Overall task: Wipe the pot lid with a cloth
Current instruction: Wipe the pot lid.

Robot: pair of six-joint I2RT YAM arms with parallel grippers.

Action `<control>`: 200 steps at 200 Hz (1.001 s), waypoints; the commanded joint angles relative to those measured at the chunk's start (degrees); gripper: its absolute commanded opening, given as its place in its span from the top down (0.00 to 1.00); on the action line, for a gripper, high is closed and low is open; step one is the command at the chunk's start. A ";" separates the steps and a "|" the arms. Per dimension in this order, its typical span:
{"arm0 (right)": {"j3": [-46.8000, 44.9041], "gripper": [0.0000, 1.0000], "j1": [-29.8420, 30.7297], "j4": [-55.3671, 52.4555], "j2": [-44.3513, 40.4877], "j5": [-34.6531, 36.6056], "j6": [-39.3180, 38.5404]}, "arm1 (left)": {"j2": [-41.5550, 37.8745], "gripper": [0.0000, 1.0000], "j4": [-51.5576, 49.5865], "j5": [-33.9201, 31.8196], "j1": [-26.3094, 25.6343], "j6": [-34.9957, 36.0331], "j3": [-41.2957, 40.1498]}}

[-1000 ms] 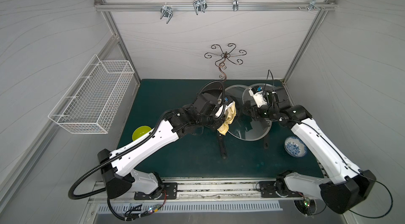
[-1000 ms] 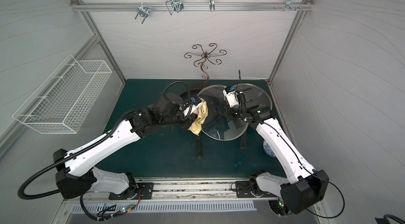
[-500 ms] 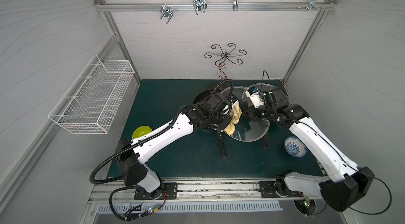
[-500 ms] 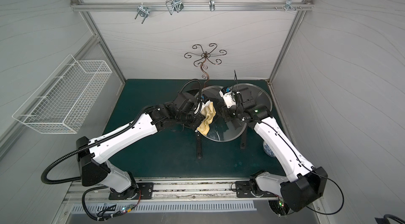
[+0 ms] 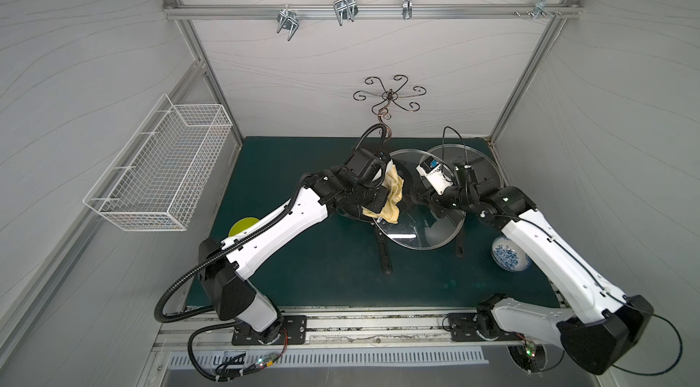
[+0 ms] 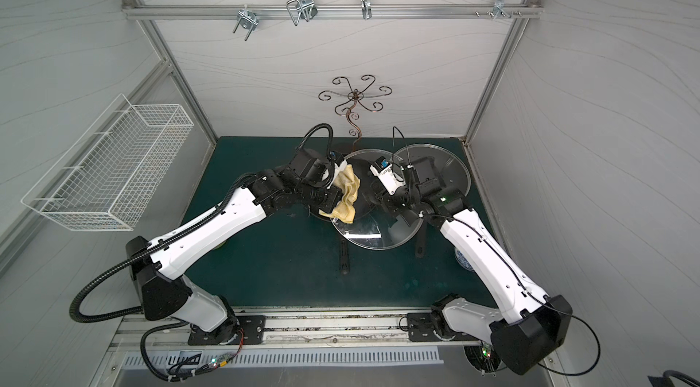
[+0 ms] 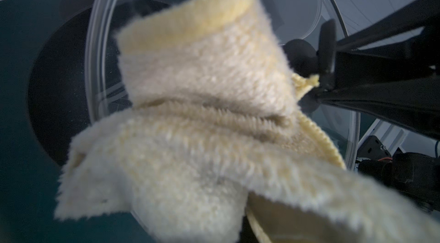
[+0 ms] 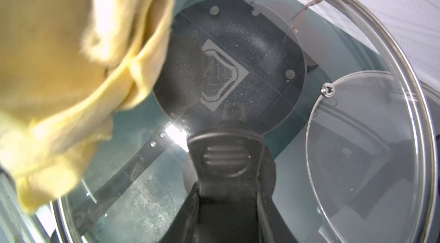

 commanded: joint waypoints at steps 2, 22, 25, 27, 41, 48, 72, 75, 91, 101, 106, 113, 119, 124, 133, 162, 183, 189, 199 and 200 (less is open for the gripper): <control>1.50 1.00 2.77 9.40 -4.42 -2.52 -7.88 | 1.64 1.00 -2.39 0.65 1.68 -2.05 2.79; 1.50 1.00 5.19 9.49 -4.63 -0.88 -12.50 | 3.44 1.00 -5.46 2.34 3.27 -2.93 5.80; 1.50 1.00 5.51 9.52 -4.66 -0.69 -13.13 | 3.81 1.00 -6.02 2.73 3.62 -3.31 6.37; 1.50 1.00 5.68 9.52 -4.69 -0.64 -13.56 | 4.07 1.00 -6.42 3.03 3.81 -3.48 6.77; 1.32 1.00 7.19 9.88 -4.67 0.38 -16.26 | 5.42 1.00 -8.58 4.24 5.05 -4.63 9.27; 1.24 1.00 7.96 9.94 -4.72 0.85 -17.75 | 5.90 1.00 -9.34 5.15 5.58 -4.65 10.26; 1.13 1.00 10.80 9.89 -4.12 2.16 -24.02 | 7.34 1.00 -10.94 7.10 6.54 -3.39 12.98; 1.21 1.00 11.17 9.73 -4.02 2.33 -24.95 | 7.50 1.00 -11.19 7.21 6.59 -3.19 13.35; 1.75 1.00 12.79 9.40 -2.78 3.80 -29.62 | 8.65 1.00 -12.99 8.33 6.81 -1.76 15.59; 2.15 1.00 13.57 9.31 -2.05 4.70 -32.24 | 9.96 1.00 -14.93 8.80 6.89 -0.78 17.99; 2.35 1.00 13.91 9.37 -1.54 5.21 -33.31 | 10.66 1.00 -16.20 8.86 6.89 -0.17 19.15; 2.67 1.00 14.32 9.42 -0.95 5.62 -34.50 | 11.78 1.00 -17.88 8.86 6.89 0.52 20.77; 3.23 1.00 14.68 9.20 -0.33 5.79 -35.56 | 12.62 1.00 -19.13 8.85 6.87 1.14 21.98; 3.77 1.00 15.14 8.91 0.23 6.06 -36.31 | 13.25 1.00 -19.97 8.94 6.86 1.53 22.91; 4.51 1.00 16.02 8.70 1.05 6.44 -37.34 | 14.25 1.00 -21.11 9.62 6.81 2.16 24.36; 5.97 1.00 18.72 9.34 2.77 7.45 -40.22 | 17.15 1.00 -24.34 11.90 6.63 4.12 29.22; 7.19 1.00 20.16 9.53 4.05 7.43 -41.17 | 19.16 1.00 -26.54 13.02 5.90 5.24 32.58; 7.51 1.00 20.51 9.66 4.43 7.32 -41.39 | 19.69 1.00 -27.07 13.33 5.56 5.60 33.38; 8.07 1.00 21.11 9.74 5.00 7.23 -41.65 | 20.60 1.00 -27.86 14.00 5.03 5.97 34.61; 8.12 1.00 21.11 9.74 5.00 7.23 -41.68 | 20.72 1.00 -27.96 14.08 5.00 5.99 34.72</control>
